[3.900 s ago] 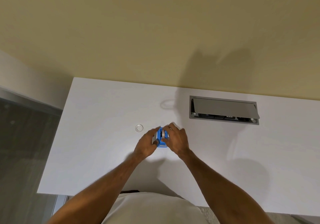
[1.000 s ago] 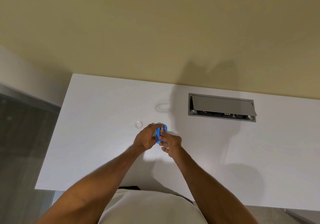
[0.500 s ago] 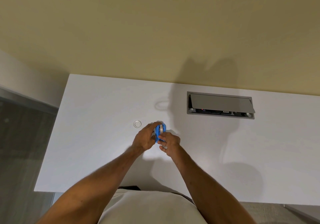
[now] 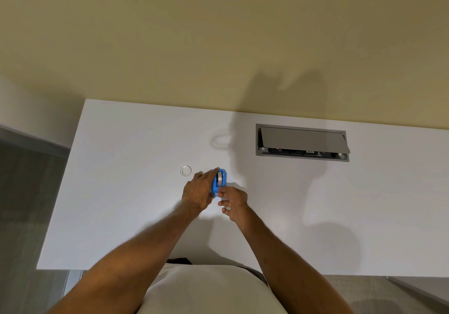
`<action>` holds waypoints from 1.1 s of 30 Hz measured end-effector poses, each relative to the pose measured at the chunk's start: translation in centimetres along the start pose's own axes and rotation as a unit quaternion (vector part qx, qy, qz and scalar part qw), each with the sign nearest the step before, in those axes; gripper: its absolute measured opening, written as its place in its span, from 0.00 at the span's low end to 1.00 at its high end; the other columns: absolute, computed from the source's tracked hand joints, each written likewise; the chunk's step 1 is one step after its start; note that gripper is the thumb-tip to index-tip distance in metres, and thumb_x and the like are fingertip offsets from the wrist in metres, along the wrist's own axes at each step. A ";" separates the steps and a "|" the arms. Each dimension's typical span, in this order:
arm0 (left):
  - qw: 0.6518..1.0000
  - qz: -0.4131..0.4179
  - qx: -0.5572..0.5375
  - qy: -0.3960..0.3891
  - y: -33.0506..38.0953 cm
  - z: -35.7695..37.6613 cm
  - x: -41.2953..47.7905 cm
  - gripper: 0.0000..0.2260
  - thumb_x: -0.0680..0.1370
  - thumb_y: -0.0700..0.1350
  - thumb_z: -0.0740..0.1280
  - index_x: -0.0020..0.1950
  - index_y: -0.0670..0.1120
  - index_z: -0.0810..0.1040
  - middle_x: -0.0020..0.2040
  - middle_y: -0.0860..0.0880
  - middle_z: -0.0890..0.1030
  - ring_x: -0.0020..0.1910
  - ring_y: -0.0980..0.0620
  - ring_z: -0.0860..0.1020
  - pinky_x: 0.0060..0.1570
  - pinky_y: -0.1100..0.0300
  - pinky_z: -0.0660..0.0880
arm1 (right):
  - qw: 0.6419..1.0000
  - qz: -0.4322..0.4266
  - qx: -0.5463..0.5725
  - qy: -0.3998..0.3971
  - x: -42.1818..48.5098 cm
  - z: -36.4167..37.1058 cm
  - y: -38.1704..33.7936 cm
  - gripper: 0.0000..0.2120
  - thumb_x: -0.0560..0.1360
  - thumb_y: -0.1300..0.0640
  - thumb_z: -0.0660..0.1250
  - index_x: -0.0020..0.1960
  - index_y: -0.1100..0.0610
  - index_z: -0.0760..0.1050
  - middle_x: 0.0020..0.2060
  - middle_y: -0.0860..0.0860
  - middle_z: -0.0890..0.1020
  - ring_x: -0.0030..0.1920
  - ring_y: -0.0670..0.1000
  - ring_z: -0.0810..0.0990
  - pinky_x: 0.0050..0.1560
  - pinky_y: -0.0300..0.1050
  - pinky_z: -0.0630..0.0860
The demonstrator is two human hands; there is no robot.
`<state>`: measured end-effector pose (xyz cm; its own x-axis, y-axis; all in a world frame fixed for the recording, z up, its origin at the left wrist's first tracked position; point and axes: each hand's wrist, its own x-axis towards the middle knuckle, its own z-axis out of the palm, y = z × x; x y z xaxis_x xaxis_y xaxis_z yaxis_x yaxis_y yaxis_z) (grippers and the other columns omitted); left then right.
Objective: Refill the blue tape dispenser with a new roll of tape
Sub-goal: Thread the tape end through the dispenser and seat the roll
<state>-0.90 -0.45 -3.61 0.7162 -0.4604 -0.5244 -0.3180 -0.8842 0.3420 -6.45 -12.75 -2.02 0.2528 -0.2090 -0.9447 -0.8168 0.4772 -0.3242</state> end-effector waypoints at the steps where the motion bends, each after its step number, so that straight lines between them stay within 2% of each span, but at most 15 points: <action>1: 1.000 0.001 0.007 0.000 -0.1 0.0 0.0 0.35 0.82 0.51 0.70 0.85 0.53 0.57 0.76 0.51 0.75 0.75 0.47 0.73 0.70 0.48 0.78 | 1.000 -0.005 -0.005 0.002 0.0 -0.1 0.2 0.19 0.79 0.56 0.71 0.66 0.65 0.78 0.62 0.63 0.83 0.51 0.59 0.82 0.55 0.54 0.76; 7: 0.999 0.003 0.030 -0.011 -0.4 0.2 0.1 0.36 0.83 0.53 0.69 0.86 0.54 0.54 0.77 0.51 0.74 0.78 0.45 0.71 0.71 0.46 0.77 | 1.000 -0.003 -0.019 -0.003 0.0 -0.5 1.6 0.18 0.80 0.54 0.70 0.66 0.64 0.78 0.61 0.61 0.84 0.51 0.59 0.84 0.56 0.54 0.77; 10: 0.999 0.004 0.033 -0.005 -0.4 0.3 0.1 0.36 0.82 0.52 0.69 0.86 0.54 0.54 0.76 0.51 0.75 0.75 0.46 0.72 0.69 0.47 0.78 | 1.000 0.003 -0.015 -0.001 -0.1 -0.4 2.3 0.19 0.80 0.53 0.70 0.65 0.63 0.79 0.60 0.60 0.85 0.51 0.58 0.84 0.54 0.53 0.78; 14: 0.999 0.005 0.034 -0.004 -0.5 0.4 0.0 0.36 0.82 0.52 0.68 0.86 0.54 0.53 0.74 0.50 0.76 0.73 0.46 0.74 0.68 0.48 0.79 | 1.000 0.001 -0.007 0.007 -0.2 -0.4 2.4 0.19 0.80 0.53 0.71 0.66 0.63 0.79 0.61 0.60 0.85 0.57 0.62 0.85 0.48 0.49 0.78; 17: 0.999 0.002 0.035 -0.013 -0.6 0.5 0.0 0.36 0.83 0.53 0.68 0.86 0.54 0.53 0.74 0.49 0.76 0.74 0.45 0.73 0.70 0.47 0.78 | 1.000 0.001 -0.009 0.013 -0.1 -0.3 2.5 0.18 0.80 0.53 0.71 0.65 0.63 0.78 0.61 0.60 0.85 0.59 0.63 0.85 0.48 0.49 0.78; 21: 0.999 0.002 0.032 -0.008 -0.6 0.5 -0.2 0.36 0.83 0.53 0.67 0.87 0.54 0.52 0.72 0.49 0.77 0.72 0.46 0.74 0.67 0.48 0.79 | 1.000 0.001 -0.013 0.014 -0.2 -0.2 2.8 0.18 0.80 0.54 0.70 0.65 0.63 0.79 0.60 0.60 0.85 0.58 0.62 0.85 0.52 0.52 0.78; 25: 0.999 0.002 0.035 -0.010 -0.5 0.3 -0.2 0.36 0.83 0.54 0.67 0.87 0.54 0.52 0.72 0.49 0.77 0.72 0.45 0.74 0.67 0.48 0.79 | 1.000 -0.001 -0.008 0.014 -0.4 -0.2 3.1 0.17 0.80 0.54 0.71 0.64 0.63 0.80 0.59 0.60 0.86 0.58 0.63 0.86 0.43 0.47 0.79; 30: 0.999 -0.002 0.036 -0.008 -0.4 0.3 -0.2 0.36 0.83 0.53 0.67 0.86 0.54 0.52 0.72 0.48 0.77 0.72 0.45 0.74 0.68 0.47 0.79 | 1.000 -0.007 -0.003 0.011 -0.5 -0.4 3.2 0.16 0.79 0.54 0.72 0.62 0.63 0.81 0.57 0.61 0.86 0.48 0.59 0.86 0.42 0.46 0.78; 33: 0.999 0.001 0.039 -0.006 -0.3 0.3 -0.2 0.36 0.83 0.54 0.67 0.87 0.54 0.53 0.72 0.48 0.77 0.72 0.45 0.75 0.68 0.48 0.79 | 1.000 -0.010 -0.005 0.014 -0.4 -0.4 3.2 0.16 0.79 0.54 0.71 0.62 0.63 0.81 0.58 0.61 0.86 0.49 0.59 0.86 0.41 0.45 0.77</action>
<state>-1.13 -0.06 -3.84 0.7077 -0.4627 -0.5340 -0.3670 -0.8865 0.2818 -9.40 -11.44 -2.65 0.2558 -0.2418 -0.9360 -0.8168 0.4639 -0.3431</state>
